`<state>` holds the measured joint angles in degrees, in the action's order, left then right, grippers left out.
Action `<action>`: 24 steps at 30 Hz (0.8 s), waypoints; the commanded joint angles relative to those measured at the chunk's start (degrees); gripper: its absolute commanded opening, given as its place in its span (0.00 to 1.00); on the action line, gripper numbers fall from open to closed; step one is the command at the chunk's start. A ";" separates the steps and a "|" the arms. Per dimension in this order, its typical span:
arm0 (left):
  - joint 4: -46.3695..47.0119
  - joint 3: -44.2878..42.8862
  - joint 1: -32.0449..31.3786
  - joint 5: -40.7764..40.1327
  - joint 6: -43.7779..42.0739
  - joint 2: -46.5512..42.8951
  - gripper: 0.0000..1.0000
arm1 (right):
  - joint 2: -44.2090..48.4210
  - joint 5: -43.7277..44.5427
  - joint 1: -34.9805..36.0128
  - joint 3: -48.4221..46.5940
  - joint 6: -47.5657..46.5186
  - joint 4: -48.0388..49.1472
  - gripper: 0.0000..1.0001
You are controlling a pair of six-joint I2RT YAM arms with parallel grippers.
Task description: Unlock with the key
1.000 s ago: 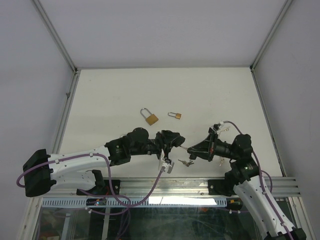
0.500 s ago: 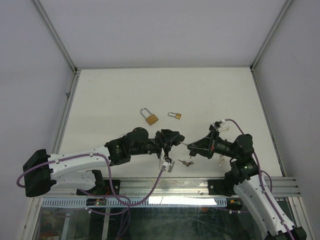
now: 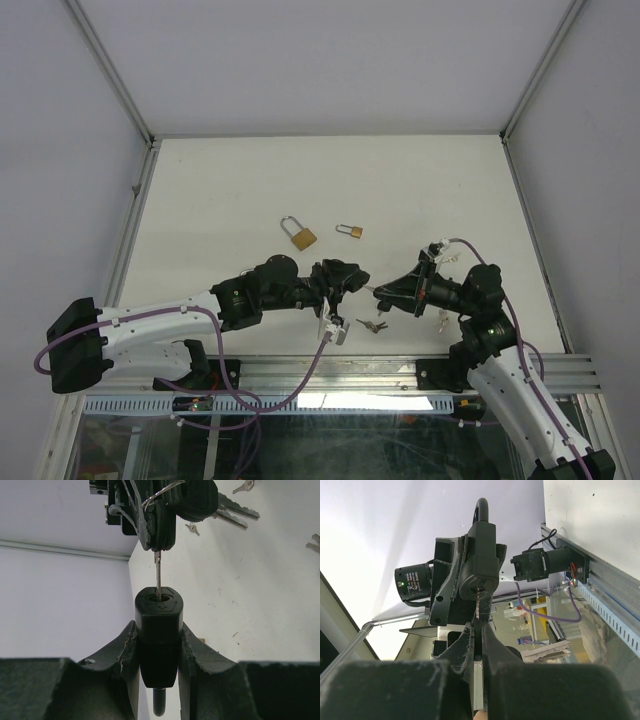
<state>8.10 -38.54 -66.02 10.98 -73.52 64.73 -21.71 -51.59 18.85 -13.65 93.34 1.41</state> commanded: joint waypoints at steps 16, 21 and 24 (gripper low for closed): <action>11.32 -3.13 -0.60 1.68 -3.69 1.61 0.00 | -3.50 0.93 0.08 -1.27 2.33 9.37 0.00; 11.33 -3.03 -0.52 1.80 -3.62 1.52 0.00 | -3.45 1.23 0.05 -0.84 2.61 9.91 0.00; 11.18 -3.05 -0.57 2.02 -3.13 1.45 0.00 | -4.69 1.62 0.04 0.76 5.79 16.95 0.00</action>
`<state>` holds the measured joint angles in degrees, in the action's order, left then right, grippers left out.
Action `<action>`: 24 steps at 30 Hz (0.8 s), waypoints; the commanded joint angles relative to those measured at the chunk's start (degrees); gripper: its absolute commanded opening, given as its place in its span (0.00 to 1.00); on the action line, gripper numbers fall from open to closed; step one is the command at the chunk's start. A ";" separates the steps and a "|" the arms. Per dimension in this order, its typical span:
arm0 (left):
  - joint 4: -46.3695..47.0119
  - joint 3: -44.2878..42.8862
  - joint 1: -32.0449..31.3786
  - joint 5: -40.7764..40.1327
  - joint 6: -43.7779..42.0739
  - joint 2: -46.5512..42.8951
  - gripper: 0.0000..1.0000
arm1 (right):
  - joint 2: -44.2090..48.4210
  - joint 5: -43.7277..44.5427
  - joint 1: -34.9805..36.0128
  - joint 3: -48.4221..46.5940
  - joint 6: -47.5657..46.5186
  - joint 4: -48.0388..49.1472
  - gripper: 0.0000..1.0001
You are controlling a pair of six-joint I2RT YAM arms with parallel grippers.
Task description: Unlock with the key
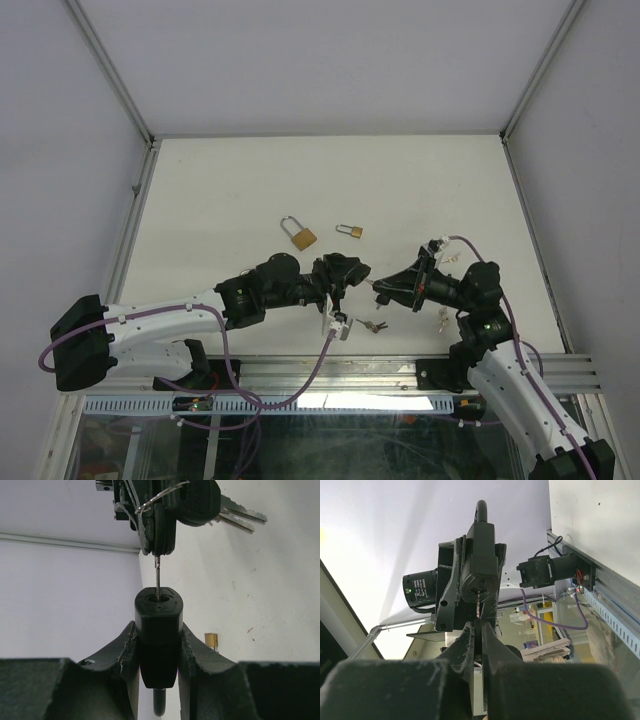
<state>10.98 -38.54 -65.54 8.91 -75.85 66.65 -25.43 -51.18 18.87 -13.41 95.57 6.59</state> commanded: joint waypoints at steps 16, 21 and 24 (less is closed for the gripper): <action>11.77 -2.77 -1.08 6.45 -3.23 0.84 0.00 | -2.75 3.65 0.13 -5.89 -9.12 -4.59 0.00; 18.87 -1.10 -1.08 8.41 -4.23 1.72 0.00 | -6.59 1.23 0.02 -4.75 -8.78 5.78 0.00; 20.26 -0.58 -1.06 9.28 -3.61 1.86 0.00 | -11.00 -3.42 0.02 -7.31 -13.94 6.08 0.00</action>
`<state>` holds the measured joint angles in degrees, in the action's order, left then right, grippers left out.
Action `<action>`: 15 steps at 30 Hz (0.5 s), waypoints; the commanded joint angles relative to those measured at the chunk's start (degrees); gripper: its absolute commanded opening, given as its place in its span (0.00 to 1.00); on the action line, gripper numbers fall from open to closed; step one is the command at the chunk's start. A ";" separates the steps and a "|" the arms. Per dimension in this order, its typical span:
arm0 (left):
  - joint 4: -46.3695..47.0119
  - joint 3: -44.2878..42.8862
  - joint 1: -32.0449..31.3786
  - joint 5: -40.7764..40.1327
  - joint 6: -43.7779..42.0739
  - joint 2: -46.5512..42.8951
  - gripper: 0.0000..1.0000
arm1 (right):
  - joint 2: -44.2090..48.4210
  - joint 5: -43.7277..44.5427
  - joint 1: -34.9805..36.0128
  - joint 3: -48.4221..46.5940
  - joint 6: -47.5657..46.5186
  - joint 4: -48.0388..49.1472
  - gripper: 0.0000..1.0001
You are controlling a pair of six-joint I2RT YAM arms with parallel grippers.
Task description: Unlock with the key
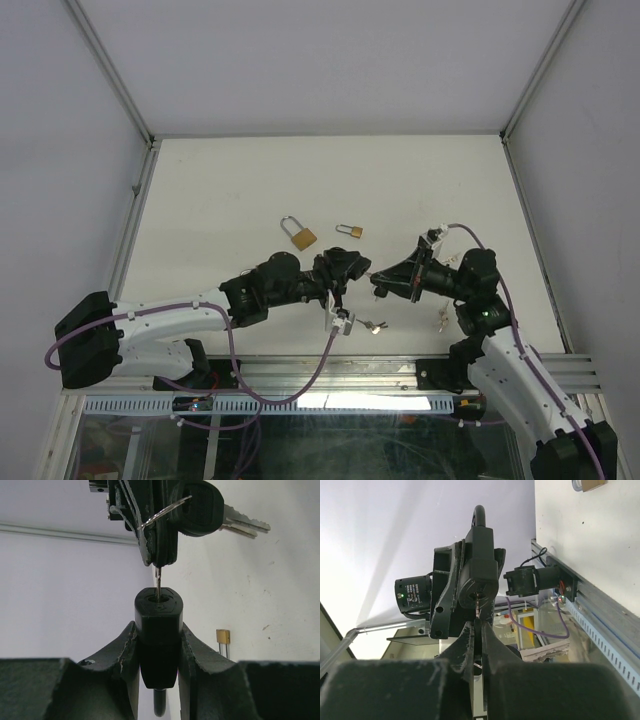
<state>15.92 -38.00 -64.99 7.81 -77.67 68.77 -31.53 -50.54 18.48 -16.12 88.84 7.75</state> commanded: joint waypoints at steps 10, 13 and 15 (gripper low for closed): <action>17.08 0.24 -1.63 11.82 -1.90 -1.12 0.00 | -8.57 -5.53 -0.29 -4.77 -2.69 13.62 0.00; 17.32 0.80 -1.55 11.31 -2.46 -1.74 0.00 | -7.44 -7.01 -0.26 -8.10 -11.33 2.25 0.00; 18.13 1.31 -1.53 11.43 -2.82 -1.90 0.00 | -7.25 -9.64 -0.27 -9.81 -17.93 -4.22 0.00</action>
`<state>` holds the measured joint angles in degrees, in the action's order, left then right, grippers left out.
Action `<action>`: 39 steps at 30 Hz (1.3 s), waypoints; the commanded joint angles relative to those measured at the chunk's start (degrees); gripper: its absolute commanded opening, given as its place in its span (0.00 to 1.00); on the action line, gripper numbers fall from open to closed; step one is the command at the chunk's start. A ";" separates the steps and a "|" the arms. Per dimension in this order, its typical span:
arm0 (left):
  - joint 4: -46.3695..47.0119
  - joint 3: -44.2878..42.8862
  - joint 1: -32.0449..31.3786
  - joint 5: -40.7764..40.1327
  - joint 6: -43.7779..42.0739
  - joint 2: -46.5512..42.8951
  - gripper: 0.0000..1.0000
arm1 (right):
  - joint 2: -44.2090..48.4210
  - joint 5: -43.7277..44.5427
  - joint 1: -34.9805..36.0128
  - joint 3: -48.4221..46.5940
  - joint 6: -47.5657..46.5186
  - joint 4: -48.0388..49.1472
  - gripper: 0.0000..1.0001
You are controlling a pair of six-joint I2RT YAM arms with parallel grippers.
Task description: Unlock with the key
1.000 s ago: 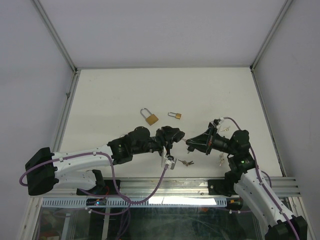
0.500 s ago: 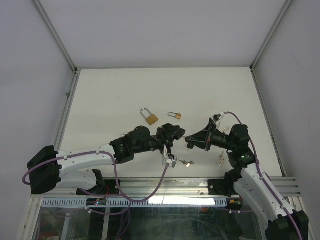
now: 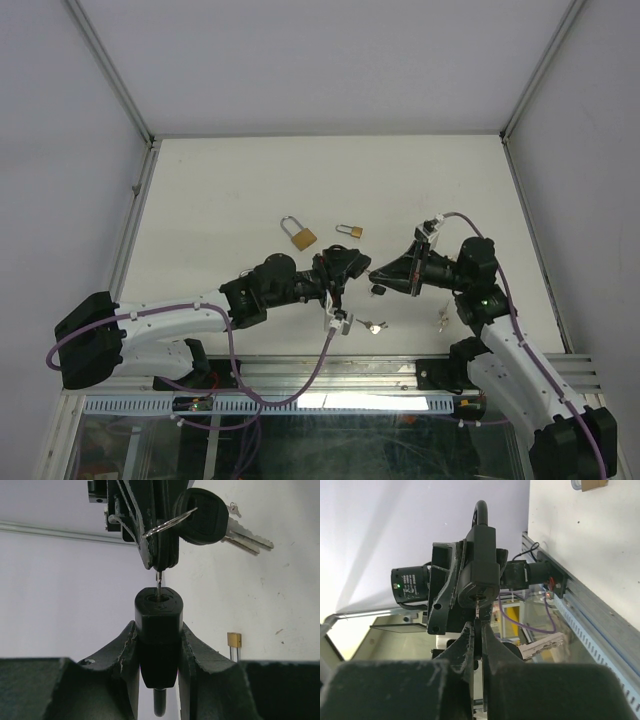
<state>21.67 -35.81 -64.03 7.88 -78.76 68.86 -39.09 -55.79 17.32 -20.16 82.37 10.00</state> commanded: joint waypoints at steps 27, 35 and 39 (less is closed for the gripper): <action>21.33 -1.38 -1.94 18.85 -0.49 0.58 0.00 | -12.44 6.25 -0.01 -17.29 -10.95 -4.73 0.00; 24.44 -1.45 -1.96 21.20 0.98 1.64 0.00 | -16.12 7.23 1.68 -18.12 -9.28 2.76 0.00; 21.96 -2.00 -1.96 21.13 1.36 0.77 0.00 | -16.34 6.84 2.80 -18.20 -9.89 2.81 0.00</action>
<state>33.91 -34.24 -61.32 9.82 -78.94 70.48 -53.69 -58.70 17.58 -34.54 72.93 4.19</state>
